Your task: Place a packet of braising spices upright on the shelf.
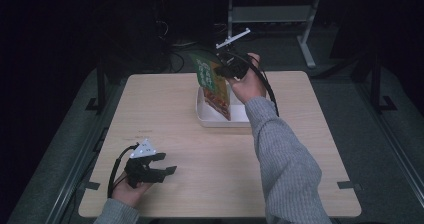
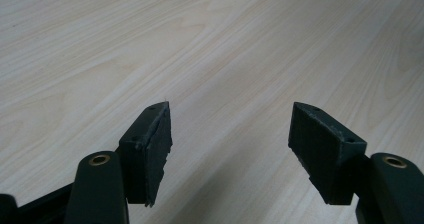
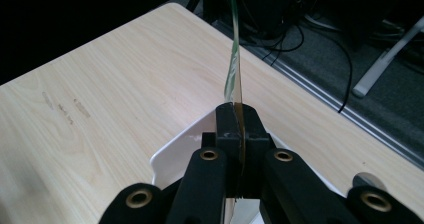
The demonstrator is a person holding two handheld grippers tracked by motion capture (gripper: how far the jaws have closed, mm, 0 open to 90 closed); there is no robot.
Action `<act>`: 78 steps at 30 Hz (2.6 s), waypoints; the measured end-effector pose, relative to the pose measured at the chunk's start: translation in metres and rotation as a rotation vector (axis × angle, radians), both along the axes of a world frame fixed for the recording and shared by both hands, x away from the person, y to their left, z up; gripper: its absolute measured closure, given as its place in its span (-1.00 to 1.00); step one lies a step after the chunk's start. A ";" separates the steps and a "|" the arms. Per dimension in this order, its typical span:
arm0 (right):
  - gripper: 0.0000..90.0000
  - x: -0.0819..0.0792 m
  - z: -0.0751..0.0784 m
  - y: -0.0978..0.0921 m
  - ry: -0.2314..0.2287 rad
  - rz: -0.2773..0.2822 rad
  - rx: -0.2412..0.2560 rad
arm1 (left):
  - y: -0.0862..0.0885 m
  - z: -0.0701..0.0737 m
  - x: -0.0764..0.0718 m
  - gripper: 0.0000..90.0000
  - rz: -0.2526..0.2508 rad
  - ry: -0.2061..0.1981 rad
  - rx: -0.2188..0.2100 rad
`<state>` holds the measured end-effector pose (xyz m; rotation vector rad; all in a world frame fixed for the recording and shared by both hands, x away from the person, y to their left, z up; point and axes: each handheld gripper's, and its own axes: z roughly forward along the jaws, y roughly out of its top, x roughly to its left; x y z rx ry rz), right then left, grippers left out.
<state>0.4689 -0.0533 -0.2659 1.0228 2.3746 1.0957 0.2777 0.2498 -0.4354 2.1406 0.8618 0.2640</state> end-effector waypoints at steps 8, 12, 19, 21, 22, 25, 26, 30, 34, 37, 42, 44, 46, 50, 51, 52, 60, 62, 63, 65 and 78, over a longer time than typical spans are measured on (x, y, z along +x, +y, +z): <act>0.99 -0.003 -0.003 -0.006 0.041 0.003 0.007 | -0.001 0.000 0.000 -0.26 -0.002 0.002 0.000; 0.99 -0.005 -0.005 -0.014 0.067 -0.008 0.007 | -0.001 0.000 0.000 -0.26 -0.004 0.001 0.001; 0.98 -0.008 -0.008 -0.026 0.113 -0.022 0.015 | -0.001 -0.001 0.000 -0.27 -0.005 0.003 0.005; 0.98 -0.008 -0.008 -0.029 0.126 -0.029 0.020 | -0.001 -0.001 0.000 -0.27 -0.004 0.004 0.004; 0.98 -0.008 -0.009 -0.031 0.134 -0.030 0.017 | -0.002 -0.001 0.000 -0.27 -0.004 0.003 0.005; 0.98 -0.010 -0.011 -0.035 0.151 -0.034 0.002 | -0.003 -0.001 0.000 -0.27 -0.008 0.003 0.008; 0.98 -0.011 -0.012 -0.037 0.162 -0.032 0.001 | -0.003 -0.001 0.000 -0.27 -0.009 0.004 0.009; 0.98 -0.014 -0.015 -0.043 0.185 -0.024 0.011 | -0.004 -0.001 -0.001 -0.27 -0.014 0.006 0.013; 0.98 -0.016 -0.015 -0.043 0.199 -0.025 0.008 | -0.005 -0.002 -0.001 -0.27 -0.018 0.006 0.017; 0.98 -0.016 -0.015 -0.041 0.208 -0.029 -0.002 | -0.005 -0.002 -0.001 -0.27 -0.019 0.005 0.017; 0.97 -0.015 -0.016 -0.040 0.214 -0.068 -0.023 | -0.005 -0.002 -0.001 -0.27 -0.018 0.006 0.016; 0.97 -0.015 -0.016 -0.041 0.216 -0.079 -0.030 | -0.005 -0.002 -0.001 -0.27 -0.019 0.006 0.017; 0.98 -0.015 -0.016 -0.042 0.219 -0.087 -0.033 | -0.005 -0.002 -0.001 -0.27 -0.021 0.006 0.018; 0.98 -0.014 -0.016 -0.042 0.220 -0.099 -0.042 | -0.005 -0.002 -0.001 -0.27 -0.020 0.005 0.018; 0.98 -0.014 -0.016 -0.043 0.221 -0.103 -0.046 | -0.005 -0.002 -0.001 -0.27 -0.020 0.006 0.017; 0.98 -0.014 -0.016 -0.043 0.223 -0.106 -0.047 | -0.005 -0.002 -0.001 -0.27 -0.020 0.006 0.018; 0.98 -0.013 -0.016 -0.048 0.234 -0.135 -0.058 | -0.006 -0.002 -0.001 -0.27 -0.020 0.008 0.017; 0.98 -0.013 -0.015 -0.048 0.236 -0.140 -0.063 | -0.006 -0.002 -0.001 -0.27 -0.021 0.009 0.018; 0.98 -0.013 -0.015 -0.049 0.236 -0.143 -0.067 | -0.006 -0.002 -0.001 -0.27 -0.022 0.007 0.019; 0.98 -0.014 -0.015 -0.049 0.238 -0.144 -0.073 | -0.006 -0.002 -0.001 -0.27 -0.022 0.007 0.018; 0.87 -0.014 -0.016 -0.055 0.255 -0.146 -0.063 | -0.007 -0.002 -0.001 -0.27 -0.025 0.005 0.023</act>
